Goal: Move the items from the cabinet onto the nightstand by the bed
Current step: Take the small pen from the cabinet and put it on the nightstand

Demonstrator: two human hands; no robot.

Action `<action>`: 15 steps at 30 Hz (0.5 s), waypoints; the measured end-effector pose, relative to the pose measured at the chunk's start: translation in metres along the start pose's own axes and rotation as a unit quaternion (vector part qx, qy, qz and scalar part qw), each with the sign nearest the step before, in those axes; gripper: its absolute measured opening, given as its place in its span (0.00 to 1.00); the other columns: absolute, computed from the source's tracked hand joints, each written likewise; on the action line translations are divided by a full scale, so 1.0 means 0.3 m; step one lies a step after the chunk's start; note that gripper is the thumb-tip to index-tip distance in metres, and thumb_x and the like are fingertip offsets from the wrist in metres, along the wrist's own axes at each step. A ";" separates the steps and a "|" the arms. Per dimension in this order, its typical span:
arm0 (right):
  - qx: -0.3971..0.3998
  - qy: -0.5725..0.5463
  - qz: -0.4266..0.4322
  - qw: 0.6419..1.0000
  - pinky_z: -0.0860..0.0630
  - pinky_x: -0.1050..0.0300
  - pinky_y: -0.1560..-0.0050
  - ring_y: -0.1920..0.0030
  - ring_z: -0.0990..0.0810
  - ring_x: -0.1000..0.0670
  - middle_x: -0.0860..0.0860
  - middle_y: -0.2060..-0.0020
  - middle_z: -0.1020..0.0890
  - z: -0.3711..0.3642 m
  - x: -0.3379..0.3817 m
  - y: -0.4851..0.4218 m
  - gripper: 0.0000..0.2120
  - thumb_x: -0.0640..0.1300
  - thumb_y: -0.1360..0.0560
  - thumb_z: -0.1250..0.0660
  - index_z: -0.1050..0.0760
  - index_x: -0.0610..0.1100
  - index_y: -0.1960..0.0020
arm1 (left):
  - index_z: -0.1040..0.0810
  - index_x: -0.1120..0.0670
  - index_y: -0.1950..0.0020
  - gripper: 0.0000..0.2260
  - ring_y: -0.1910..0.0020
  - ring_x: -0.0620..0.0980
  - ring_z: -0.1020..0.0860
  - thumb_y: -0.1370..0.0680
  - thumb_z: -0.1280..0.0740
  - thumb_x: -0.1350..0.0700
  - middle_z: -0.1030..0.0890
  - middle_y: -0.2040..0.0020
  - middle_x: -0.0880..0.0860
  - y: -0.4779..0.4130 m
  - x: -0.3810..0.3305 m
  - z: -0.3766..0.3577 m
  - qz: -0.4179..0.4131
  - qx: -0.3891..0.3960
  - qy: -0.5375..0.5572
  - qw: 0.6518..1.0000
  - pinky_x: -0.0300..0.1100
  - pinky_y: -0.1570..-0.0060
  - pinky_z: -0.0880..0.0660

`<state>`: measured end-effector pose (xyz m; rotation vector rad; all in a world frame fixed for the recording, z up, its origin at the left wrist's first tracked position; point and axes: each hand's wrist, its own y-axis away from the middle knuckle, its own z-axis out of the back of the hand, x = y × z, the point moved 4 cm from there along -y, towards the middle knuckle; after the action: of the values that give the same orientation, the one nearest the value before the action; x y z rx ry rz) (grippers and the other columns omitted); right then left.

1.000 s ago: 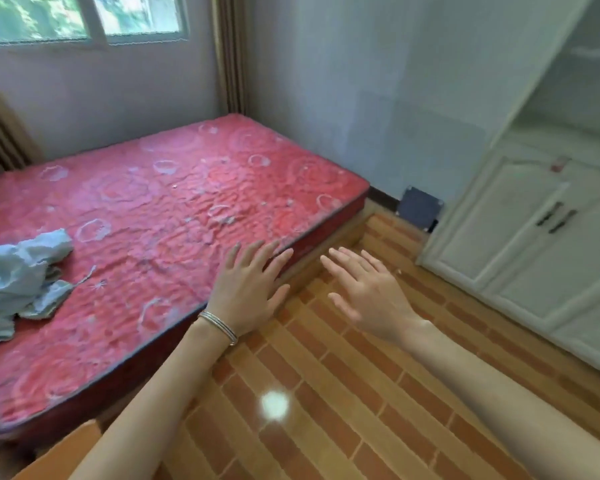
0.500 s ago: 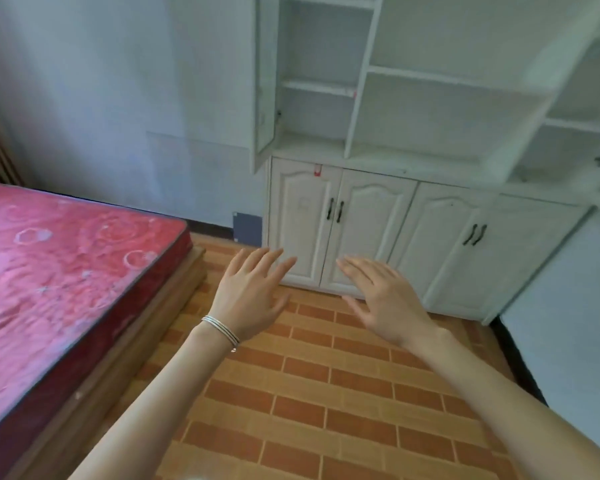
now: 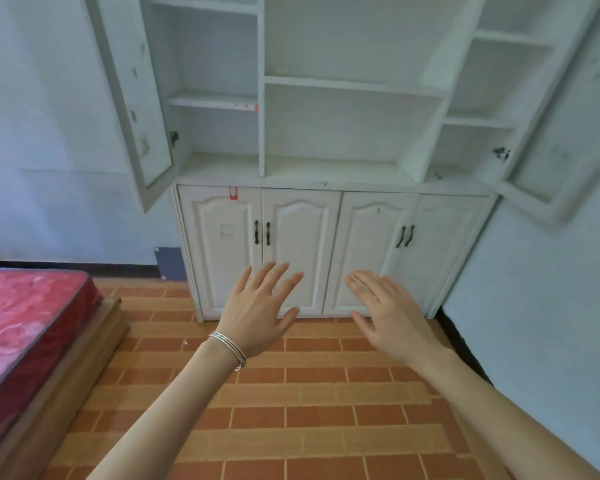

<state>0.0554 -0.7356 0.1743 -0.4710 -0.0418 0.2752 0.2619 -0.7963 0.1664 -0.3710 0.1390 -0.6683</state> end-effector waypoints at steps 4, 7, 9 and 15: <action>-0.001 0.013 -0.031 0.999 0.33 0.45 0.34 0.33 0.31 0.48 0.46 0.34 0.27 -0.056 -0.142 -0.134 0.25 0.51 0.24 0.45 0.32 0.42 0.31 | 0.30 0.49 0.30 0.25 0.33 0.57 0.30 0.24 0.47 0.41 0.28 0.32 0.54 -0.224 0.055 -0.070 -0.034 -0.009 0.003 0.999 0.58 0.35 0.36; -0.004 0.038 -0.048 0.998 0.34 0.48 0.34 0.34 0.31 0.48 0.46 0.35 0.26 -0.077 -0.251 -0.246 0.25 0.52 0.24 0.47 0.32 0.42 0.31 | 0.30 0.50 0.30 0.25 0.34 0.58 0.30 0.24 0.47 0.41 0.27 0.33 0.55 -0.420 0.094 -0.102 -0.058 -0.018 0.016 0.998 0.59 0.36 0.34; -0.010 0.056 -0.067 0.996 0.37 0.49 0.33 0.34 0.31 0.48 0.47 0.36 0.26 -0.087 -0.328 -0.306 0.24 0.52 0.24 0.47 0.31 0.42 0.32 | 0.30 0.50 0.31 0.25 0.35 0.58 0.28 0.24 0.47 0.41 0.26 0.34 0.55 -0.545 0.107 -0.121 -0.082 -0.021 0.018 0.996 0.59 0.37 0.32; -0.022 0.066 -0.102 0.992 0.35 0.48 0.34 0.35 0.29 0.48 0.47 0.35 0.26 -0.126 -0.528 -0.390 0.24 0.52 0.24 0.46 0.31 0.44 0.32 | 0.27 0.51 0.33 0.24 0.38 0.56 0.26 0.25 0.47 0.43 0.23 0.38 0.54 -0.815 0.059 -0.205 -0.135 -0.037 0.039 0.989 0.56 0.39 0.30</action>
<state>-0.0637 -0.8954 0.1974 -0.5233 0.0340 0.0425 0.1193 -1.0020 0.2020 -0.4386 0.1905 -0.9469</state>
